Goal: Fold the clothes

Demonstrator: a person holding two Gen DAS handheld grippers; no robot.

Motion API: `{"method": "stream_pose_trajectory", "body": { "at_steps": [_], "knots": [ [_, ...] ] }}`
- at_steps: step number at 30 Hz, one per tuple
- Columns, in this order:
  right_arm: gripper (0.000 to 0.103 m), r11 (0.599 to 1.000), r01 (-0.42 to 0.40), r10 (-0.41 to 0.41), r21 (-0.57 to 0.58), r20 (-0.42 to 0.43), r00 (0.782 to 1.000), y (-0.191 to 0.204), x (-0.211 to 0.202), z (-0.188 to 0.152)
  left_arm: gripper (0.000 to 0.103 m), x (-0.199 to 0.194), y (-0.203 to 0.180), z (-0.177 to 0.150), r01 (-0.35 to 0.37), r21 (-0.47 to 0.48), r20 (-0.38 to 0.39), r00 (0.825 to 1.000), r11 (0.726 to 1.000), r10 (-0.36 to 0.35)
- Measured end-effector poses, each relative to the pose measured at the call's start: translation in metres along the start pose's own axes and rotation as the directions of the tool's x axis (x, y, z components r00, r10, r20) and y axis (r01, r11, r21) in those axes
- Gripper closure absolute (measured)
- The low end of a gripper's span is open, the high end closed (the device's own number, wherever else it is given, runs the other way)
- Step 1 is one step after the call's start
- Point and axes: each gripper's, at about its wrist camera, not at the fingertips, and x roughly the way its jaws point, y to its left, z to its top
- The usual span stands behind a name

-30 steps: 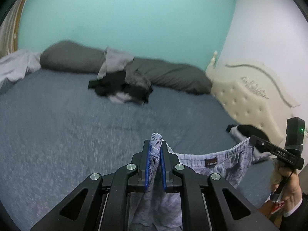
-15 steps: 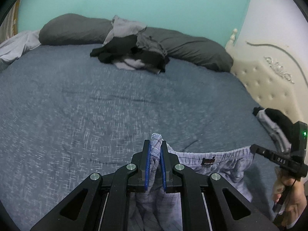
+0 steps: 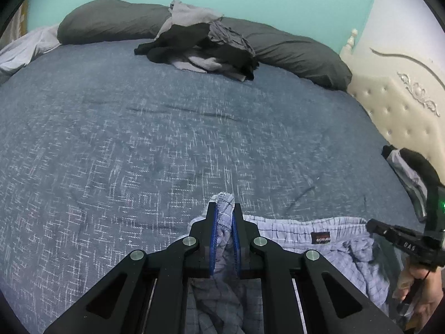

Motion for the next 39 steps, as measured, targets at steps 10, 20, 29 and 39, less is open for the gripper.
{"method": "stream_pose_trajectory", "body": {
  "at_steps": [10, 20, 29, 39],
  "knots": [
    [0.097, 0.998, -0.027, 0.026, 0.050, 0.027, 0.999, -0.010, 0.006, 0.013, 0.088, 0.006, 0.009, 0.003, 0.041, -0.043, -0.026, 0.999, 0.998, -0.042],
    [0.097, 0.998, -0.019, 0.019, 0.066, 0.007, 1.000, -0.016, 0.010, 0.010, 0.081, -0.003, 0.031, 0.008, 0.062, -0.121, 0.000, 0.998, 0.991, -0.063],
    [0.097, 0.998, -0.021, 0.021, 0.062, 0.003, 1.000, -0.015, 0.009, 0.010, 0.081, 0.017, 0.042, 0.009, 0.101, -0.164, -0.036, 0.993, 0.981, -0.109],
    [0.097, 0.999, -0.027, 0.027, 0.043, -0.001, 1.000, -0.013, 0.010, 0.011, 0.072, 0.034, 0.054, 0.016, 0.157, -0.272, -0.059, 0.982, 0.949, -0.179]
  ]
}}
